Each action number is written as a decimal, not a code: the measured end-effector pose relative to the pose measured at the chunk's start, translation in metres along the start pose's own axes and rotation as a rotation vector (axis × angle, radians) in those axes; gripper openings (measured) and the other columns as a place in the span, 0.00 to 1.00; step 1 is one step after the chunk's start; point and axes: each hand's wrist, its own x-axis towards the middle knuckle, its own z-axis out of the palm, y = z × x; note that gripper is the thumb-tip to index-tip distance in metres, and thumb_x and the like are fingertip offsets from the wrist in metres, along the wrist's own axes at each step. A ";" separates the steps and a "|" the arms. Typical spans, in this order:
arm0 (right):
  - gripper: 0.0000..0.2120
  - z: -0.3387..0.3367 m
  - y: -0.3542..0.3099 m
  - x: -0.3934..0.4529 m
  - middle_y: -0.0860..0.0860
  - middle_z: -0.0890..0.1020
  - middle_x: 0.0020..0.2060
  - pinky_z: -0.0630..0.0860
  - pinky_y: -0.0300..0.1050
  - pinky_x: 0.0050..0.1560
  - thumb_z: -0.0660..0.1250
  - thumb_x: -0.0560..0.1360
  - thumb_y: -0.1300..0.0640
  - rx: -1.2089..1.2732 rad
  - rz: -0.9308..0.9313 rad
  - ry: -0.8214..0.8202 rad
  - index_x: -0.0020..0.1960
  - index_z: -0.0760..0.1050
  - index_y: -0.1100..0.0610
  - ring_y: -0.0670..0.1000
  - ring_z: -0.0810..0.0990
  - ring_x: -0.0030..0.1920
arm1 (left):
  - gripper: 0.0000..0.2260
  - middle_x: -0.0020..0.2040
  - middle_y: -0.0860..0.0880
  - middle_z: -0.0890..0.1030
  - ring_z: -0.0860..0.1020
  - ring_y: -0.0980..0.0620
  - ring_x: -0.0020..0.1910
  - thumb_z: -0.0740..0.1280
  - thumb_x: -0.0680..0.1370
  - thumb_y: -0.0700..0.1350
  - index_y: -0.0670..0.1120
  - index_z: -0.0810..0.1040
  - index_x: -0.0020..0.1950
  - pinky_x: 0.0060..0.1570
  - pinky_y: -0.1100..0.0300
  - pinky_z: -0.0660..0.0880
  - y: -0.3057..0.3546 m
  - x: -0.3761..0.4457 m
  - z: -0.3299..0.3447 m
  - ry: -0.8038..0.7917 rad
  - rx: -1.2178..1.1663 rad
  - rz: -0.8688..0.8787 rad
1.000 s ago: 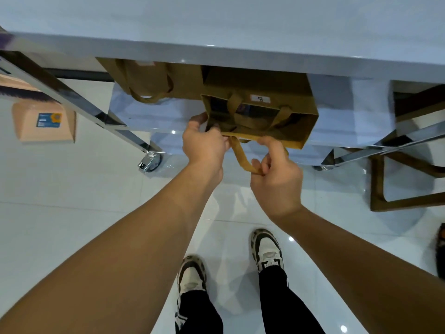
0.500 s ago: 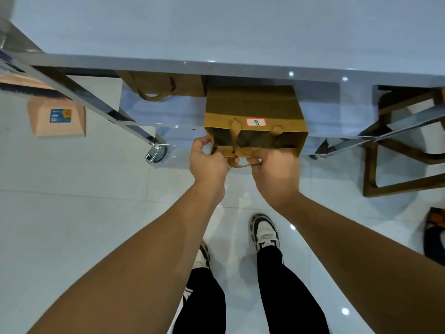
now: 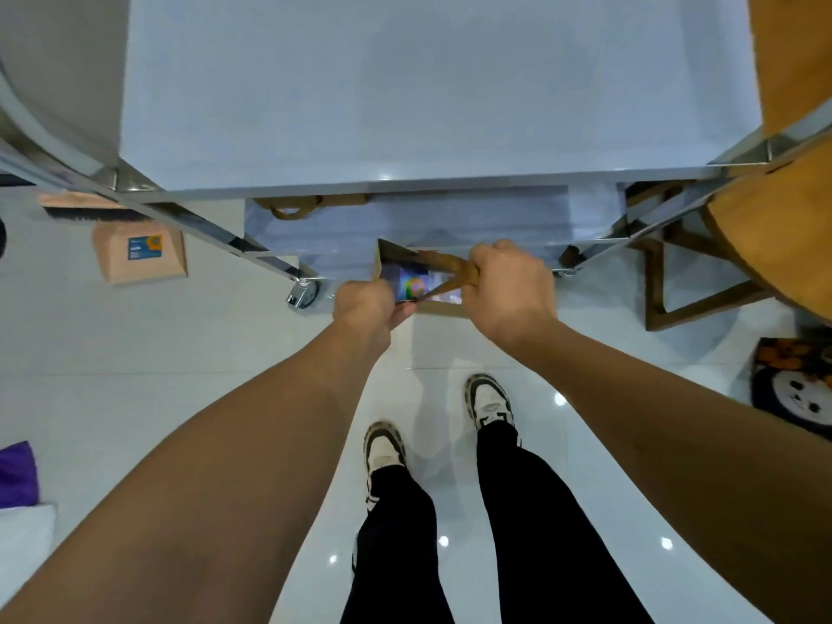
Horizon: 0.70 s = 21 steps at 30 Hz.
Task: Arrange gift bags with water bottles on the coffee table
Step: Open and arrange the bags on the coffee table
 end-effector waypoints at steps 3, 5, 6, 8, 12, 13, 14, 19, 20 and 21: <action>0.08 -0.013 -0.006 -0.015 0.55 0.75 0.54 0.72 0.48 0.48 0.67 0.74 0.59 0.093 0.008 0.055 0.52 0.80 0.56 0.57 0.75 0.56 | 0.06 0.51 0.38 0.81 0.84 0.42 0.31 0.68 0.79 0.36 0.42 0.74 0.44 0.29 0.55 0.81 -0.005 -0.014 -0.010 0.034 0.188 0.058; 0.02 -0.019 -0.011 -0.029 0.54 0.77 0.46 0.72 0.44 0.42 0.67 0.71 0.62 0.201 0.057 0.036 0.43 0.79 0.57 0.56 0.76 0.50 | 0.03 0.50 0.35 0.82 0.84 0.38 0.33 0.66 0.78 0.33 0.39 0.76 0.46 0.29 0.54 0.81 -0.010 -0.030 -0.017 -0.007 0.237 0.051; 0.03 -0.024 -0.015 -0.036 0.54 0.78 0.39 0.70 0.42 0.36 0.67 0.69 0.63 0.273 0.108 -0.007 0.37 0.77 0.57 0.55 0.78 0.43 | 0.04 0.50 0.34 0.83 0.84 0.38 0.33 0.68 0.75 0.32 0.37 0.78 0.49 0.29 0.54 0.80 -0.012 -0.040 -0.020 -0.054 0.252 0.038; 0.07 -0.035 -0.021 -0.054 0.55 0.77 0.29 0.67 0.39 0.27 0.69 0.67 0.64 0.413 0.230 -0.100 0.32 0.75 0.58 0.54 0.78 0.33 | 0.16 0.49 0.35 0.83 0.84 0.39 0.36 0.74 0.66 0.32 0.35 0.79 0.53 0.32 0.51 0.82 -0.014 -0.058 -0.024 -0.174 0.305 0.049; 0.12 -0.050 -0.024 -0.103 0.56 0.79 0.29 0.76 0.47 0.33 0.77 0.64 0.59 0.585 0.449 -0.099 0.31 0.74 0.57 0.58 0.81 0.36 | 0.21 0.49 0.38 0.82 0.82 0.42 0.41 0.70 0.65 0.41 0.39 0.75 0.57 0.46 0.44 0.83 -0.012 -0.097 -0.021 -0.357 0.410 0.149; 0.11 -0.056 -0.023 -0.116 0.58 0.81 0.30 0.82 0.53 0.38 0.78 0.62 0.57 0.699 0.509 -0.049 0.32 0.76 0.58 0.60 0.83 0.37 | 0.15 0.47 0.38 0.80 0.80 0.43 0.41 0.70 0.70 0.41 0.39 0.76 0.55 0.48 0.48 0.83 -0.006 -0.117 -0.020 -0.425 0.445 0.178; 0.11 -0.064 -0.022 -0.129 0.58 0.82 0.31 0.84 0.58 0.42 0.79 0.62 0.56 0.835 0.562 0.012 0.35 0.78 0.59 0.61 0.85 0.38 | 0.09 0.46 0.39 0.80 0.78 0.44 0.41 0.70 0.75 0.40 0.39 0.78 0.53 0.48 0.51 0.81 -0.001 -0.138 -0.017 -0.498 0.485 0.218; 0.15 -0.111 -0.015 -0.193 0.57 0.82 0.36 0.82 0.57 0.51 0.71 0.77 0.54 1.353 0.681 0.274 0.55 0.81 0.66 0.56 0.82 0.38 | 0.09 0.38 0.45 0.83 0.80 0.49 0.40 0.65 0.79 0.44 0.42 0.83 0.47 0.44 0.57 0.78 0.007 -0.230 0.002 -0.786 0.703 0.437; 0.17 -0.120 -0.010 -0.206 0.57 0.83 0.38 0.81 0.57 0.53 0.69 0.77 0.52 1.438 0.692 0.327 0.57 0.80 0.66 0.56 0.82 0.39 | 0.10 0.36 0.46 0.82 0.80 0.50 0.38 0.64 0.79 0.45 0.44 0.82 0.43 0.43 0.59 0.77 0.003 -0.252 0.006 -0.849 0.730 0.449; 0.15 -0.131 -0.004 -0.221 0.56 0.83 0.38 0.81 0.55 0.53 0.68 0.78 0.52 1.510 0.696 0.377 0.55 0.80 0.64 0.55 0.82 0.40 | 0.10 0.35 0.47 0.82 0.80 0.51 0.37 0.63 0.79 0.45 0.44 0.80 0.42 0.41 0.61 0.76 -0.001 -0.274 0.009 -0.921 0.756 0.449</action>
